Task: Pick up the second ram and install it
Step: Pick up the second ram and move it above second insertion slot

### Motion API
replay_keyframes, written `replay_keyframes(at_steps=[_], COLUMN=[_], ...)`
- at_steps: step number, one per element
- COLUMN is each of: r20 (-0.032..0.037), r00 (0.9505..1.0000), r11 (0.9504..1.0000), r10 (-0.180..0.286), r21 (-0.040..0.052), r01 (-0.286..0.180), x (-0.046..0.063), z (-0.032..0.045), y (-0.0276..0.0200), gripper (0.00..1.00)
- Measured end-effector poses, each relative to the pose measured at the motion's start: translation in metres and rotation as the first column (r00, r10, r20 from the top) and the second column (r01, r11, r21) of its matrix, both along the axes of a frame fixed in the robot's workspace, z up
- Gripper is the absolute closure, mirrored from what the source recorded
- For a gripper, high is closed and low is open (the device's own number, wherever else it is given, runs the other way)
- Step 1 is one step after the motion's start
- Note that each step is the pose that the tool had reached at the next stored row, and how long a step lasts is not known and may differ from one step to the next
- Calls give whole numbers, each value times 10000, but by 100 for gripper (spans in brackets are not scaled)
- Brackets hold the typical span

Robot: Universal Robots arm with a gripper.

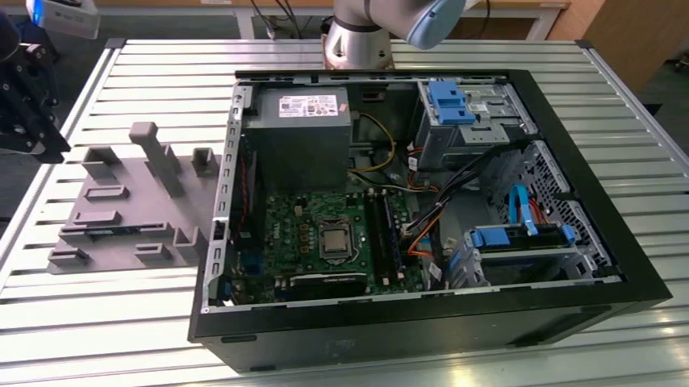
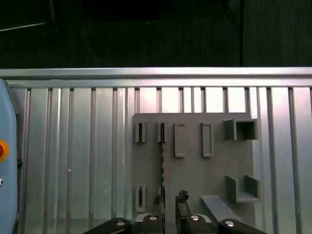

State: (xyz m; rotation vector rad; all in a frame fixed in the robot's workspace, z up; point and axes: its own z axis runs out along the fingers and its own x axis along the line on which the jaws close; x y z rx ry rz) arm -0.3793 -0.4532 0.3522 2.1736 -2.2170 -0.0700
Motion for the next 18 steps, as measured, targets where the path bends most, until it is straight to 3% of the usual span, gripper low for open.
replay_keyframes(at_steps=[6, 9, 11, 15, 18], r20=[221, 438, 529, 634, 647], r00=[9998, 9990, 9986, 9980, 9979], r11=[10000, 10000, 10000, 10000, 10000], r10=[0, 0, 0, -1, 1], r21=[-2, -1, 3, 9, 9], r01=[0, 0, 0, 0, -1], x=[-25, -68, -82, -99, -99], z=[-68, -92, -110, -145, -147], y=[1, 1, 1, 0, 0], gripper=[75, 69, 69, 69, 69])
